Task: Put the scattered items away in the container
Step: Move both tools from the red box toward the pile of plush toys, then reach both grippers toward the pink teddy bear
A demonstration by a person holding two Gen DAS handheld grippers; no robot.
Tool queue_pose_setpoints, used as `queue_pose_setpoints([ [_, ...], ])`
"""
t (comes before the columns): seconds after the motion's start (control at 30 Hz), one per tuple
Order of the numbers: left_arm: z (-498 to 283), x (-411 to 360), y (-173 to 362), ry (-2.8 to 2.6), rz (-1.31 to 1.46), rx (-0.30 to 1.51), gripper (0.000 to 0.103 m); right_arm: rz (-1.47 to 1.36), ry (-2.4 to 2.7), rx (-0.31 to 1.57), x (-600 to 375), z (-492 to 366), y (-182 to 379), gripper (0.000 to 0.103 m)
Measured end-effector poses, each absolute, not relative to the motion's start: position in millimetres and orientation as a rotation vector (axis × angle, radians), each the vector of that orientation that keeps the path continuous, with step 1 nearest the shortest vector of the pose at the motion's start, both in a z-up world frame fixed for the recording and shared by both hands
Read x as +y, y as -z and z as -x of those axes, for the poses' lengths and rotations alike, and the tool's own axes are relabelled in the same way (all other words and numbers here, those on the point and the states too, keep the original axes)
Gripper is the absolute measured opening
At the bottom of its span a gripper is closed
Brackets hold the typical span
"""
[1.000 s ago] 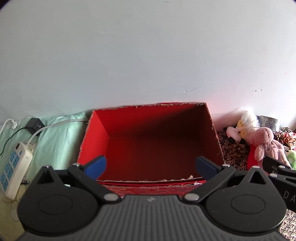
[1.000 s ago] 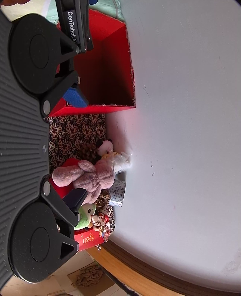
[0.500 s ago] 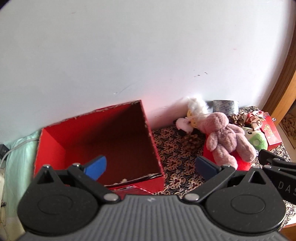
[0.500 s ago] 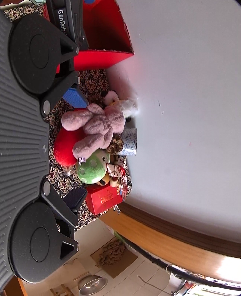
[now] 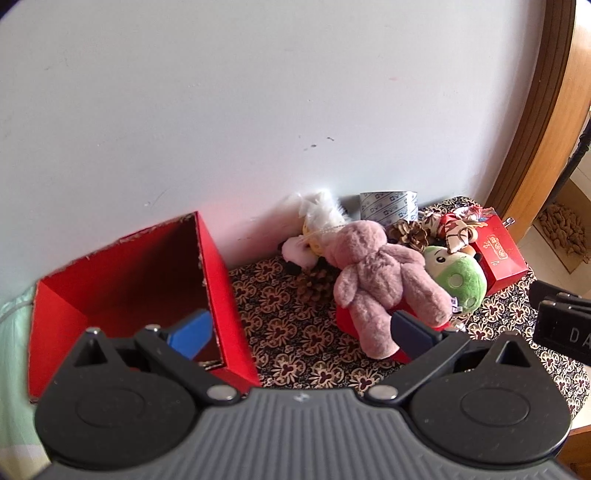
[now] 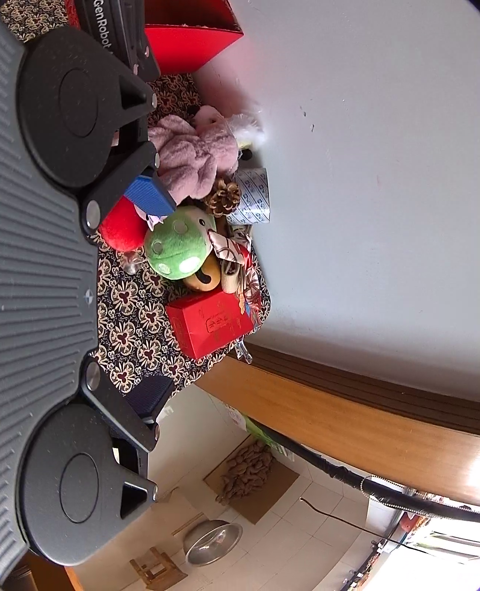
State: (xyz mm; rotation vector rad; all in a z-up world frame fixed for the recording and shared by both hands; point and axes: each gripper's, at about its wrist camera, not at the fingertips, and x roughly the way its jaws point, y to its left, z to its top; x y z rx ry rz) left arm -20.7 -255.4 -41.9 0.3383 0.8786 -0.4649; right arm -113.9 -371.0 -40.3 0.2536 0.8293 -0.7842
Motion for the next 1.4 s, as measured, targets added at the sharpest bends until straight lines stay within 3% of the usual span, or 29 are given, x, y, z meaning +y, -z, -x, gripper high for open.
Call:
queue_pose_setpoints([
  [1.0,28.4,-294.0,47.5,0.441,-0.309,0.933,0.103,-0.245,0.706,0.804,-417.8,111.9,38.3,0.095],
  [1.4,28.9,-281.9,62.7,0.488,-0.331,0.929,0.103,-0.283,0.724,0.835,-403.9,116.9,53.3,0.09],
])
